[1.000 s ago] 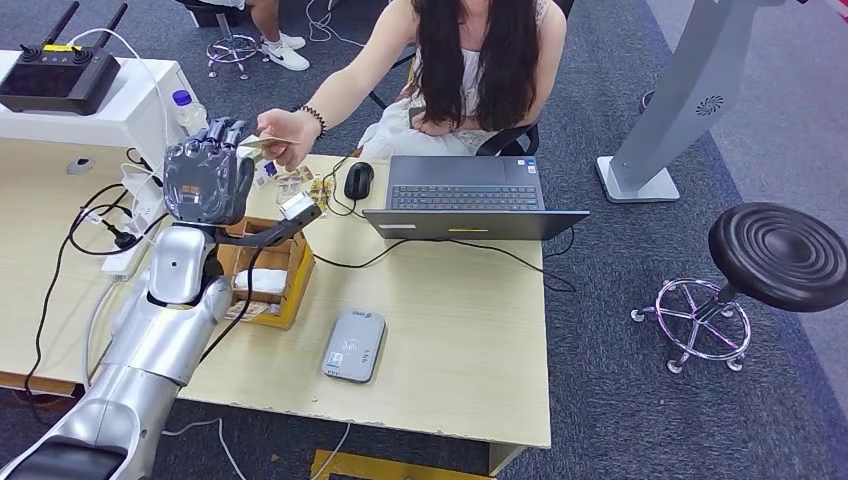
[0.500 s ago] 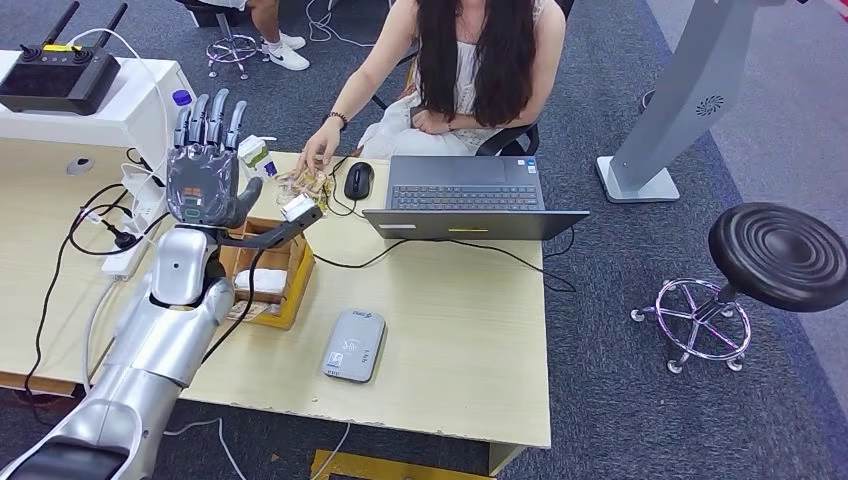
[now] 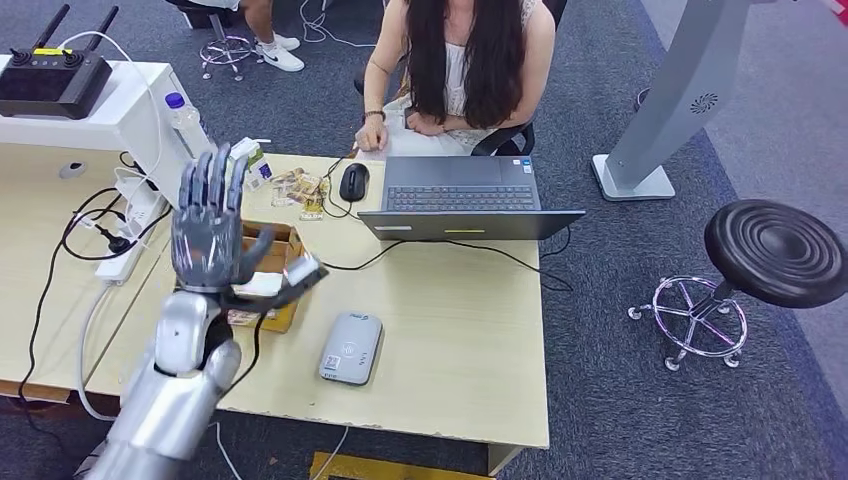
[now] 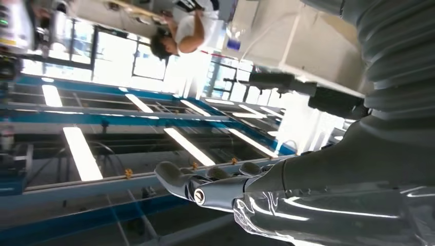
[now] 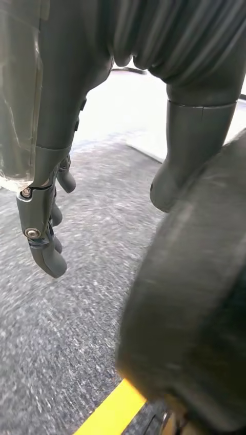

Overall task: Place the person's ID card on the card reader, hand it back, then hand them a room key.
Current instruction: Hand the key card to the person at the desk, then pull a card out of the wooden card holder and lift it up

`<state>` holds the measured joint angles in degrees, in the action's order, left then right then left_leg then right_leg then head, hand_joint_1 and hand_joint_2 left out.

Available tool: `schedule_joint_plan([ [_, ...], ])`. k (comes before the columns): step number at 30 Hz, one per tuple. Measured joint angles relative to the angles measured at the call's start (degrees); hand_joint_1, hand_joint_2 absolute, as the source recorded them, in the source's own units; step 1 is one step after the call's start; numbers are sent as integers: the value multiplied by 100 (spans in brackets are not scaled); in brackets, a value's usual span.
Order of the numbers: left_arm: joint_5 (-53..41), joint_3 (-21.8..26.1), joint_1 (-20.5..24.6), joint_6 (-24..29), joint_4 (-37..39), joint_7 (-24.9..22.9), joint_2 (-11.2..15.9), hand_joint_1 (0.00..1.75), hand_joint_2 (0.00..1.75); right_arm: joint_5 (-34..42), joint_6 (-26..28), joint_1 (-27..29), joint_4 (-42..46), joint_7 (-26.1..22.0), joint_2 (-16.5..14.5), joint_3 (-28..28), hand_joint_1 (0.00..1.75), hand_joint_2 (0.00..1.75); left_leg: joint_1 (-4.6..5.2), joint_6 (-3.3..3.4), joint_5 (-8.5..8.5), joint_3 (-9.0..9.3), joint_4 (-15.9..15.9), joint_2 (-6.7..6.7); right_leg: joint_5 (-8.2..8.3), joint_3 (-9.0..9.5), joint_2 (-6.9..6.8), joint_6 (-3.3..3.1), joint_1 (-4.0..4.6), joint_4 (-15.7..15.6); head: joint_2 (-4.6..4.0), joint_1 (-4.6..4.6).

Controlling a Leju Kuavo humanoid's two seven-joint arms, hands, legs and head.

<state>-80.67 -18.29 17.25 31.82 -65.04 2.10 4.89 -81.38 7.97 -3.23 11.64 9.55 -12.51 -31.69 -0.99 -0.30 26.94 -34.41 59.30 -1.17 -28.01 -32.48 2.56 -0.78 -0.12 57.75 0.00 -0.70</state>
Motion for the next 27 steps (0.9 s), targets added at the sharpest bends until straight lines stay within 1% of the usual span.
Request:
schedule_joint_plan([
  [2,-113,-86,-975,91,-808,-79,89,0,175,100,58,29,-1,-5,-1,-76,0,175,2,4,16,6,1,17,-16,-2,14,2,-3,-2,0,-2],
  [4,-127,-164,-1658,159,-1334,-145,191,0,175,154,70,39,-1,-15,0,-139,0,175,1,11,23,2,2,12,-25,-4,7,6,-3,-4,0,2],
  [6,-62,-218,-2116,210,-1683,-205,287,0,175,190,70,39,0,-21,2,-195,0,175,1,15,28,0,2,6,-32,-3,-2,3,-3,-4,0,1],
  [9,78,-308,-2571,231,-1971,-284,395,0,175,205,70,39,1,-22,5,-244,0,175,0,15,28,-1,0,-2,-36,-1,-10,0,-2,-4,0,2],
  [11,130,-362,-2754,232,-2085,-312,450,0,175,206,73,38,1,-22,5,-265,0,175,0,15,27,0,0,-5,-36,1,-12,0,-2,-4,0,2],
  [14,165,-419,-2906,232,-2203,-323,512,0,175,206,78,38,1,-22,5,-290,0,175,0,14,26,2,0,-9,-36,5,-17,0,-2,-4,0,2],
  [23,210,-492,-3011,210,-2334,-346,595,0,175,207,80,37,1,-22,5,-338,0,175,0,14,25,5,1,-17,-35,12,-21,-1,-2,-4,0,3],
  [27,447,-500,-3055,-12,-2339,-480,624,0,175,207,108,37,1,-17,5,-356,0,175,0,14,26,6,1,-18,-35,11,-21,-1,-2,-4,0,3],
])
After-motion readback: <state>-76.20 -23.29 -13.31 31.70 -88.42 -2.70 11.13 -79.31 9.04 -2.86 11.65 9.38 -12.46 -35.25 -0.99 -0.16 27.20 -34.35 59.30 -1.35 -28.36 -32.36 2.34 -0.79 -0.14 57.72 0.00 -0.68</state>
